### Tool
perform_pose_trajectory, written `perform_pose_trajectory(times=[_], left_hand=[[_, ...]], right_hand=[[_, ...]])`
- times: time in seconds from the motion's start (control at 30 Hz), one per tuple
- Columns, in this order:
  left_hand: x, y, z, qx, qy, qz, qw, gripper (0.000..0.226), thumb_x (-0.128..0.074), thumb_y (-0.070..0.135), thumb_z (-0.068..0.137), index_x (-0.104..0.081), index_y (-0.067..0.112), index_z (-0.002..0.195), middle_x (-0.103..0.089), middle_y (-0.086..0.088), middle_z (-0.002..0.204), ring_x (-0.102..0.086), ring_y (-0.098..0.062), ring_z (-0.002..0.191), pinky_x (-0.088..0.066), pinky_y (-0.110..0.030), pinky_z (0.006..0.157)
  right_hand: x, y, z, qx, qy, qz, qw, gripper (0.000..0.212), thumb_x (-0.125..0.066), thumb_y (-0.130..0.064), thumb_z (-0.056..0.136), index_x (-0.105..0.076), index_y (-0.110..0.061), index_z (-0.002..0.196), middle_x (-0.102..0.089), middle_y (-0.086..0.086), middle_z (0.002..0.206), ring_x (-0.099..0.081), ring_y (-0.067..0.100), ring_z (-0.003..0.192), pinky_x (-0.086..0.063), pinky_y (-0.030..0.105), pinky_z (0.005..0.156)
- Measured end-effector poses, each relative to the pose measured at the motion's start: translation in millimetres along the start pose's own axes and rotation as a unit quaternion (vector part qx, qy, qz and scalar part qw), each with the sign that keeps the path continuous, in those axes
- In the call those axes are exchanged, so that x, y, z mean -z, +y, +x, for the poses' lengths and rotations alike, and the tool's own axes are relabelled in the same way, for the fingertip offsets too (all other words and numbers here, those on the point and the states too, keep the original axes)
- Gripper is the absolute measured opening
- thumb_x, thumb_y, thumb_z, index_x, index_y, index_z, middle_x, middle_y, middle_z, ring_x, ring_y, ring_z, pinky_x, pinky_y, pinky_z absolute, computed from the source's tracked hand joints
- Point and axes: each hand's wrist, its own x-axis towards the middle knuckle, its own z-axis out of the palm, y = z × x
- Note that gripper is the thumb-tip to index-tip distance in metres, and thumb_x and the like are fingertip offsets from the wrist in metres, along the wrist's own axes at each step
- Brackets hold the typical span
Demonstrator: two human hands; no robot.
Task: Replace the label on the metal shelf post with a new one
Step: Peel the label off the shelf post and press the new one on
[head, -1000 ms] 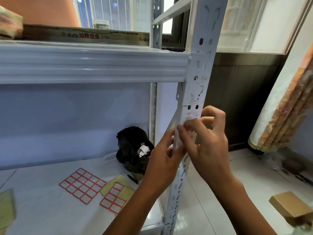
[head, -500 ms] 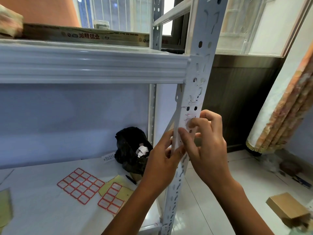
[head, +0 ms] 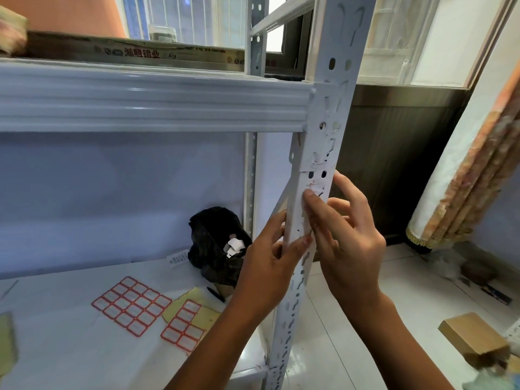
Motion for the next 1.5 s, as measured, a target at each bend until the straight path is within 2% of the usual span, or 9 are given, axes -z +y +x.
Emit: perform_pose_trajectory(times=[0.17, 0.3, 0.47, 0.63, 0.83, 0.97, 1.07, 1.2, 1.5], left_hand=[[1, 5, -1, 0.005, -0.007, -0.005, 1.000, 0.036, -0.056, 0.059, 0.087, -0.041, 0.065, 0.119, -0.056, 0.060, 0.091, -0.061, 0.030, 0.084, -0.048, 0.000, 0.061], [1, 3, -1, 0.004, -0.008, -0.016, 1.000, 0.037, -0.059, 0.056, 0.091, -0.047, 0.060, 0.125, -0.064, 0.050, 0.098, -0.067, 0.019, 0.091, -0.055, -0.008, 0.069], [2, 6, -1, 0.007, -0.013, -0.012, 1.000, 0.034, -0.058, 0.055, 0.092, -0.045, 0.062, 0.123, -0.062, 0.052, 0.098, -0.066, 0.022, 0.089, -0.053, -0.006, 0.067], [1, 1, 0, 0.006, -0.010, -0.017, 1.000, 0.042, -0.058, 0.060, 0.089, -0.046, 0.058, 0.129, -0.065, 0.034, 0.113, -0.071, 0.007, 0.096, -0.058, -0.017, 0.078], [2, 1, 0, 0.008, -0.010, -0.016, 1.000, 0.034, -0.059, 0.060, 0.087, -0.044, 0.066, 0.118, -0.063, 0.039, 0.107, -0.069, 0.017, 0.088, -0.057, -0.012, 0.071], [1, -2, 1, 0.008, -0.012, -0.011, 1.000, 0.034, -0.058, 0.060, 0.089, -0.041, 0.071, 0.116, -0.063, 0.031, 0.115, -0.071, 0.006, 0.092, -0.063, -0.027, 0.083], [0, -3, 1, 0.010, -0.012, -0.011, 1.000, 0.035, -0.058, 0.061, 0.087, -0.040, 0.072, 0.115, -0.061, 0.029, 0.117, -0.071, -0.001, 0.096, -0.063, -0.035, 0.086], [0, -3, 1, 0.011, -0.012, -0.012, 1.000, 0.036, -0.058, 0.061, 0.087, -0.039, 0.071, 0.116, -0.060, 0.035, 0.113, -0.070, 0.002, 0.092, -0.062, -0.033, 0.085], [-1, -3, 1, 0.015, -0.001, -0.008, 1.000, 0.036, -0.061, 0.047, 0.096, -0.041, 0.068, 0.118, -0.066, 0.014, 0.131, -0.074, -0.012, 0.107, -0.064, -0.042, 0.088]], right_hand=[[4, -8, 9, -0.031, -0.037, 0.010, 0.999, 0.044, -0.050, -0.042, 0.109, -0.073, -0.006, 0.118, -0.055, 0.021, 0.148, -0.072, 0.031, 0.111, -0.068, 0.040, 0.080], [9, -9, 15, -0.074, -0.023, 0.053, 0.996, 0.023, -0.063, -0.023, 0.105, -0.069, -0.006, 0.119, -0.062, 0.014, 0.135, -0.073, 0.022, 0.101, -0.069, 0.038, 0.072], [14, -10, 22, -0.064, -0.011, 0.039, 0.997, 0.033, -0.072, -0.024, 0.099, -0.070, -0.005, 0.126, -0.070, 0.013, 0.129, -0.076, 0.020, 0.100, -0.062, 0.020, 0.080], [14, -12, 16, -0.070, 0.028, 0.037, 0.996, 0.030, -0.076, -0.019, 0.096, -0.076, -0.002, 0.121, -0.076, 0.013, 0.127, -0.079, 0.023, 0.107, -0.068, 0.035, 0.085], [12, -15, 14, -0.041, 0.038, 0.032, 0.998, 0.033, -0.070, -0.022, 0.096, -0.078, 0.002, 0.118, -0.076, 0.017, 0.127, -0.074, 0.025, 0.118, -0.060, 0.025, 0.099], [21, 1, 17, 0.040, -0.010, 0.011, 0.999, 0.036, -0.070, -0.024, 0.098, -0.077, 0.004, 0.120, -0.073, 0.021, 0.131, -0.070, 0.027, 0.123, -0.060, 0.033, 0.099], [24, 6, 18, 0.052, -0.014, 0.004, 0.999, 0.042, -0.062, -0.032, 0.104, -0.077, 0.003, 0.120, -0.072, 0.021, 0.133, -0.067, 0.022, 0.125, -0.058, 0.028, 0.100], [22, 8, 19, 0.059, -0.011, 0.004, 0.998, 0.045, -0.059, -0.035, 0.105, -0.079, 0.003, 0.116, -0.074, 0.021, 0.131, -0.067, 0.019, 0.122, -0.061, 0.034, 0.096], [23, 5, 27, 0.070, -0.027, -0.087, 0.993, 0.051, -0.047, -0.040, 0.110, -0.075, 0.004, 0.113, -0.073, 0.022, 0.123, -0.078, 0.033, 0.104, -0.063, 0.033, 0.082]])
